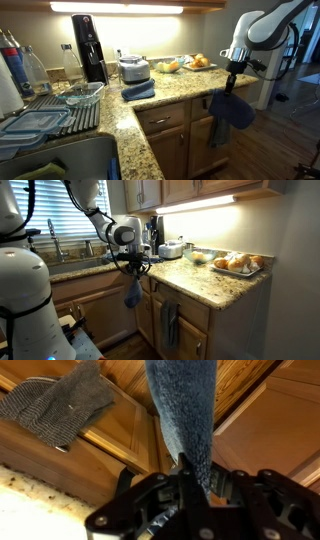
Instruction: Unhang the cloth on the left from the drawer and place it on the countertop, hang the cloth back on the drawer
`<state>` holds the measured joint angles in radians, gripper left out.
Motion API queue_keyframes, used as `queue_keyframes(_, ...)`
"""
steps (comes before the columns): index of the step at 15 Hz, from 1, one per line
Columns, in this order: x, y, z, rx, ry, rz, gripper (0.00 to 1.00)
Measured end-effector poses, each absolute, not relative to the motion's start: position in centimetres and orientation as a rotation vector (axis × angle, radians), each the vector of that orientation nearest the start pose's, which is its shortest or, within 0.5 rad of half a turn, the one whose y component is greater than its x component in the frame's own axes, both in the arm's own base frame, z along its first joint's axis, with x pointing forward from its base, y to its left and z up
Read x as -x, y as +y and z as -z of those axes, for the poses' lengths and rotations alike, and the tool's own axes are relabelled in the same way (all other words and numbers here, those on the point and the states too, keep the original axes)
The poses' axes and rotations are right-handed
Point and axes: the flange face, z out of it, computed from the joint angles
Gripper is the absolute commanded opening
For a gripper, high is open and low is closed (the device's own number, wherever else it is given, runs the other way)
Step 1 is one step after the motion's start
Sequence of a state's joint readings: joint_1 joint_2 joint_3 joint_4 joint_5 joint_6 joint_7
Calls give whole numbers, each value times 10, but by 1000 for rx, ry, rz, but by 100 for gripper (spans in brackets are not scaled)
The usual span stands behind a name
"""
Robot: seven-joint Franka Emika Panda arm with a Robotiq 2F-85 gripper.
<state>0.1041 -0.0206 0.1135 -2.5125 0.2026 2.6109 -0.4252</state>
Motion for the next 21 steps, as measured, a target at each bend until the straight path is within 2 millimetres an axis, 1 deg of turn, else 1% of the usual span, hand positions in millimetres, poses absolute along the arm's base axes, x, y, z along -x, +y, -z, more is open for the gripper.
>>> queue_keyframes(4,-463,98,-298,2960,-730,198,6)
queue_keyframes(6,-460,98,-294,2980,-755,207,6)
queue_keyframes(12,-431,98,-266,2985,-787,114,6)
queue_keyframes(14,-424,98,-258,2987,-794,108,6)
queue_keyframes(18,-422,97,-241,3001,-812,214,6)
queue_keyframes(21,-425,97,-221,3012,-807,259,6)
